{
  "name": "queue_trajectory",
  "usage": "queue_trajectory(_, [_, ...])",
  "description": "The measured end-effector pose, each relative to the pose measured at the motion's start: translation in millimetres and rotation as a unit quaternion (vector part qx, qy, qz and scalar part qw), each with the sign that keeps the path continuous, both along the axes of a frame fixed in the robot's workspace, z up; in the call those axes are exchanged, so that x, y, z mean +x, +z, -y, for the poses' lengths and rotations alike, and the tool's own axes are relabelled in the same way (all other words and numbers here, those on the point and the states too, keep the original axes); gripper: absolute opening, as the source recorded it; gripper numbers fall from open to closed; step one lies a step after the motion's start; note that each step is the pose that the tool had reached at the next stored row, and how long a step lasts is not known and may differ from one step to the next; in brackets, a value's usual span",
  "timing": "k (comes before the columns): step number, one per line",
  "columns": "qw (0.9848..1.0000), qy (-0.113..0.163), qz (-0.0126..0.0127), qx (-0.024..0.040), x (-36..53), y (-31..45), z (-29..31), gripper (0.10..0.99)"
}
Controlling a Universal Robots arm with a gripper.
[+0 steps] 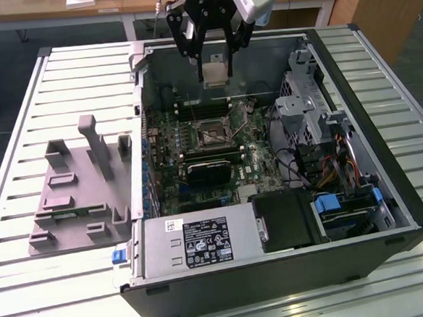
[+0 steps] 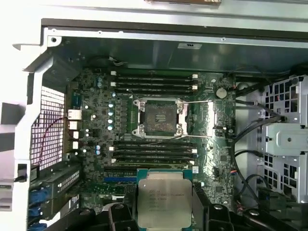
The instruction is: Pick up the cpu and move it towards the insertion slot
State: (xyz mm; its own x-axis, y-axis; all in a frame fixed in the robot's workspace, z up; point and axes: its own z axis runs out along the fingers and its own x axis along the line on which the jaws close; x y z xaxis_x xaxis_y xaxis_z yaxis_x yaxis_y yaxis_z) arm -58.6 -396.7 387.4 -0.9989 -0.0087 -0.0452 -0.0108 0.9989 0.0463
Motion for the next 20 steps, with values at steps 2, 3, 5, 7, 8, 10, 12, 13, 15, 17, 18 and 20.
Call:
queue_trajectory(2, [1.0000, 0.000, 0.0003, 0.0000, 0.0, -0.7, -1.0, 0.541])
queue_trajectory(3, [1.0000, 0.000, 0.0003, 0.0000, 0.0, -1.0, -1.6, 0.541])
queue_trajectory(5, [1.0000, 0.000, 0.0004, 0.0000, 0.1, -1.9, -3.2, 0.541])
queue_trajectory(7, [1.0000, 0.000, 0.0004, 0.0000, 0.5, -2.9, -5.2, 0.541])
queue_trajectory(8, [1.0000, 0.000, 0.0004, 0.0000, 0.9, -3.3, -6.3, 0.541])
queue_trajectory(10, [1.0000, 0.000, 0.0004, 0.0000, 1.8, -4.1, -8.5, 0.541])
queue_trajectory(12, [1.0000, 0.000, 0.0003, 0.0000, 3.0, -4.8, -10.9, 0.541])
queue_trajectory(13, [1.0000, 0.000, 0.0003, 0.0000, 3.7, -5.1, -12.3, 0.541])
queue_trajectory(15, [1.0000, 0.000, 0.0003, 0.0000, 5.4, -5.8, -15.0, 0.541])
queue_trajectory(17, [1.0000, 0.000, 0.0003, 0.0000, 7.0, -6.5, -17.6, 0.541])
queue_trajectory(18, [1.0000, 0.000, 0.0004, 0.0000, 7.7, -6.9, -18.9, 0.541])
queue_trajectory(20, [1.0000, 0.000, 0.0004, 0.0000, 8.7, -7.7, -21.8, 0.541])
